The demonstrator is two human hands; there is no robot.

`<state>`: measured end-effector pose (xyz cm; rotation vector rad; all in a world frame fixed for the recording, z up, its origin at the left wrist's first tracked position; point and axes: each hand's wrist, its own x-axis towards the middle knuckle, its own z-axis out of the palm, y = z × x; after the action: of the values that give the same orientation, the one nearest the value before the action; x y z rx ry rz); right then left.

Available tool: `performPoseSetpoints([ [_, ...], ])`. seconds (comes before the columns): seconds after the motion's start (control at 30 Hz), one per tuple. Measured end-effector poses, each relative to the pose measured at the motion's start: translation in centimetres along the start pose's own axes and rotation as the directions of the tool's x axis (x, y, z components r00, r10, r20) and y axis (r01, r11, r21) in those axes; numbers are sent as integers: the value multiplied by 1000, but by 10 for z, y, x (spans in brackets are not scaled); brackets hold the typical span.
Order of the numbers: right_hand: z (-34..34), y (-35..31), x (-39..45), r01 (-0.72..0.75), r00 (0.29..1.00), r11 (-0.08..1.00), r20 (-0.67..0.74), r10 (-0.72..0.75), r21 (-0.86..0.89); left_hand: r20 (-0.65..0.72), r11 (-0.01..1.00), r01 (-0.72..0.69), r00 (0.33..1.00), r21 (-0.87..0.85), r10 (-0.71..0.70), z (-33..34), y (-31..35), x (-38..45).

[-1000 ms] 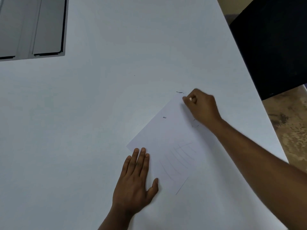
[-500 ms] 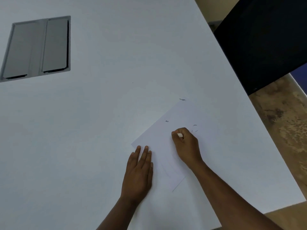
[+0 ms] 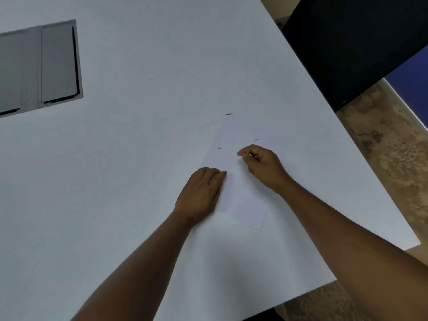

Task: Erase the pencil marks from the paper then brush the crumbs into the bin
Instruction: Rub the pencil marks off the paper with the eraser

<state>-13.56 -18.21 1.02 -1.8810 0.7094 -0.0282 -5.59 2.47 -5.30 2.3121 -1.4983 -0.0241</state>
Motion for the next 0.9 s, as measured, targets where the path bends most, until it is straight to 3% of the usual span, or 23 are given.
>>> performPoseSetpoints([
  [0.13, 14, 15, -33, 79, 985, 990, -141, -94, -113, 9, 999, 41, 999, 7, -42, -7, -1, 12],
  [0.33, 51, 28, -64, 273, 948, 904, -66, -310, -328, -13, 990, 134, 991, -51, -135, 3, -6, 29],
  [0.53, 68, 28, -61, 353, 917, 813, -2, -399, -463, 123, 981, 194, 973, 18, -195, 19, -3, 28],
  [0.7, 59, 33, -45, 452, 861, 647, 112, -496, -613, 163, 976, 213, 962, 50, -218, 18, -2, 29],
  [0.77, 42, 31, -27, 406, 886, 630, 115, -450, -662, 178, 976, 211, 960, 52, -217, 17, -1, 28],
  [0.83, 14, 34, -3, 265, 935, 635, 33, -352, -726, 179, 975, 211, 959, 64, -219, 16, -1, 28],
  [0.9, -10, 39, 15, 176, 937, 653, -78, -340, -737, 190, 973, 220, 955, 68, -229, 16, -1, 29],
])
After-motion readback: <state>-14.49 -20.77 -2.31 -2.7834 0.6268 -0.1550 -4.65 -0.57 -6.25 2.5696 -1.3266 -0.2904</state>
